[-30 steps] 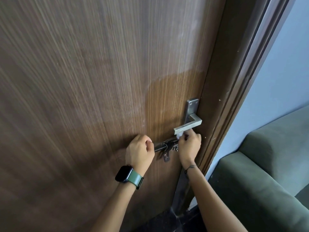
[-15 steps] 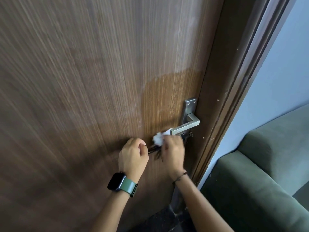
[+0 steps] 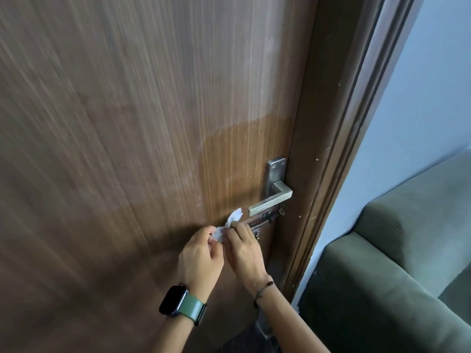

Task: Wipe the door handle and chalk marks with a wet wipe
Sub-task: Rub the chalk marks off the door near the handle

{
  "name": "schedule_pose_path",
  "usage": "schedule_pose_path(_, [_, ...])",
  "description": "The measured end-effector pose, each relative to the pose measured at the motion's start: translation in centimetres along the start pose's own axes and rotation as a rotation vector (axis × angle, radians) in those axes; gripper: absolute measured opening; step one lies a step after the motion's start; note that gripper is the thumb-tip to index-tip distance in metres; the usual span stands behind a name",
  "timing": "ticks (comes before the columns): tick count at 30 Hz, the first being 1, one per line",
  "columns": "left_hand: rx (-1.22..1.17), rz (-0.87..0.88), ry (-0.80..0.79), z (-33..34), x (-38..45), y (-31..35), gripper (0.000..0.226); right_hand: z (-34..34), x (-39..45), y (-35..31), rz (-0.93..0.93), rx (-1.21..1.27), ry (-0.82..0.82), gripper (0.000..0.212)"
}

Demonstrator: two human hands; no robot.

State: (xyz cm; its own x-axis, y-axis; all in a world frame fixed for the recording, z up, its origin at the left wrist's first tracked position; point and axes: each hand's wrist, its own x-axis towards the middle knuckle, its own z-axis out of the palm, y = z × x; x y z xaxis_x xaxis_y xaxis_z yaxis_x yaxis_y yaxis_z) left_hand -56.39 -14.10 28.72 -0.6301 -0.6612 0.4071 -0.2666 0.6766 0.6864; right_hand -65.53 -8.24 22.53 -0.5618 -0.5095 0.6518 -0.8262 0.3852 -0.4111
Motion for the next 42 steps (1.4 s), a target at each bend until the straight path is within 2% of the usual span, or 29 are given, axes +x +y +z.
schedule_pose_path(3, [-0.026, 0.007, -0.013, 0.4, 0.0, 0.5, 0.026, -1.8, 1.3, 2.1, 0.091, 0.002, 0.029, 0.009])
schedule_pose_path(6, [-0.02, 0.015, -0.018, 0.5, -0.2, 0.8, 0.024, -3.6, 2.9, 5.0, 0.356, -0.024, 0.15, 0.016])
schedule_pose_path(8, [-0.017, 0.005, -0.022, 0.5, -0.4, 0.9, 0.023, -4.0, 3.5, 6.4, 0.489, -0.053, 0.149, 0.017])
schedule_pose_path(15, [0.017, 0.027, -0.011, 0.1, -0.6, 0.4, 0.02, -1.6, 3.2, 4.9, 0.634, 0.054, 0.196, 0.026])
schedule_pose_path(18, [0.029, 0.022, -0.007, 0.4, -0.4, 0.2, 0.019, -1.0, 2.8, 3.3, 0.597, 0.044, 0.18, 0.023])
schedule_pose_path(23, [-0.005, 0.013, -0.036, 2.1, -0.1, 1.6, 0.018, -1.3, 1.0, 2.5, 0.351, -0.003, 0.04, 0.018])
schedule_pose_path(26, [-0.001, 0.038, -0.066, 2.9, 0.1, 2.6, 0.018, -2.6, 1.9, 3.8, 0.477, 0.04, 0.023, 0.031])
schedule_pose_path(30, [0.02, 0.069, -0.075, 3.3, 0.3, 3.3, 0.018, -4.3, 4.2, 3.8, 0.673, 0.193, 0.088, 0.032])
schedule_pose_path(35, [0.019, 0.098, -0.011, 3.7, 0.6, 3.8, 0.016, -3.5, 3.8, 3.0, 0.715, 0.211, 0.067, 0.043])
schedule_pose_path(37, [-0.006, 0.132, 0.049, 4.0, 0.7, 4.1, 0.028, -2.3, 2.9, 1.3, 0.641, 0.171, 0.07, 0.036])
schedule_pose_path(40, [-0.042, 0.164, 0.117, 4.1, 0.9, 4.5, 0.031, -1.4, 0.6, -0.8, 0.371, 0.146, -0.018, 0.03])
schedule_pose_path(42, [-0.059, 0.167, 0.131, 4.2, 1.2, 4.5, 0.031, -2.3, 0.8, 0.4, 0.392, 0.197, -0.035, 0.031])
